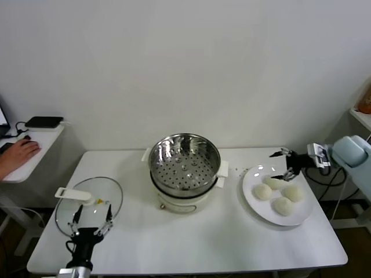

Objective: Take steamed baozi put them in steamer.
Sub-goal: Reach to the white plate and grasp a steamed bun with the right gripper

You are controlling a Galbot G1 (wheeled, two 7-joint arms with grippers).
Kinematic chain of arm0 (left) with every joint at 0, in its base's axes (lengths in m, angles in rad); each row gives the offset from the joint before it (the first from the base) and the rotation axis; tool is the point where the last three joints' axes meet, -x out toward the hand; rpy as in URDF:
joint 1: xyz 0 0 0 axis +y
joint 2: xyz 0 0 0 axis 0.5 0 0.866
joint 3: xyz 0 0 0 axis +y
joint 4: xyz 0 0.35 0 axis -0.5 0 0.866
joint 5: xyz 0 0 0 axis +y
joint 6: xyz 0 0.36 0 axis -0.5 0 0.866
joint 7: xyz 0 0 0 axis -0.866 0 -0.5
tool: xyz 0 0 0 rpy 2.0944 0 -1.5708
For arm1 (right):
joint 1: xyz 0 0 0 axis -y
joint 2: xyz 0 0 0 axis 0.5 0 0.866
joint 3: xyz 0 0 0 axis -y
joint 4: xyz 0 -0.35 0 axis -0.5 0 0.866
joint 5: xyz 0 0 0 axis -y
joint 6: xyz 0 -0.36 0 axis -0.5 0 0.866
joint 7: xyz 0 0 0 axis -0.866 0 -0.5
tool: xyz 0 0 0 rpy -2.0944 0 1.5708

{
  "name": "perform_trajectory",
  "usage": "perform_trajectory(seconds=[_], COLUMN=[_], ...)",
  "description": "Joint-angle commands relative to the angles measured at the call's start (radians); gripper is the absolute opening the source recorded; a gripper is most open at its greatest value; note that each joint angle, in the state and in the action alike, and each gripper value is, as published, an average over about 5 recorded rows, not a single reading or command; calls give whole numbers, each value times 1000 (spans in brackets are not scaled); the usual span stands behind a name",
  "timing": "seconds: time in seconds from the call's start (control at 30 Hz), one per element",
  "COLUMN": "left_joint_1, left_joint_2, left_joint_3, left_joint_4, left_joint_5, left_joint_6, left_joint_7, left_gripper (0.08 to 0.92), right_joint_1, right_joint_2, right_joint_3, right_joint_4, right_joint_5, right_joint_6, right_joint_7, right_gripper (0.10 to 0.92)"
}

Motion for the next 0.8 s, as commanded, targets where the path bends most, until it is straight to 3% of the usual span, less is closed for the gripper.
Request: perform_trajectory(seconds=[0.03,0.8], left_joint_1=[2,-10], left_joint_2=[2,-3], left_joint_3=[0,-3], left_joint_4=[-1,1], left_joint_5=[-11,-9], left_joint_6=[-1,10], left_joint_7=[-2,-3], left_gripper=[823,823], right_joint_1=[299,80], right_joint_2=[190,359], right_joint_3=[-311,-87], right_joint_4=[-343,-489], right_joint_5=[-149,-348], right_joint_6=[89,124], right_joint_7=[-162,-17], right_gripper=[823,823])
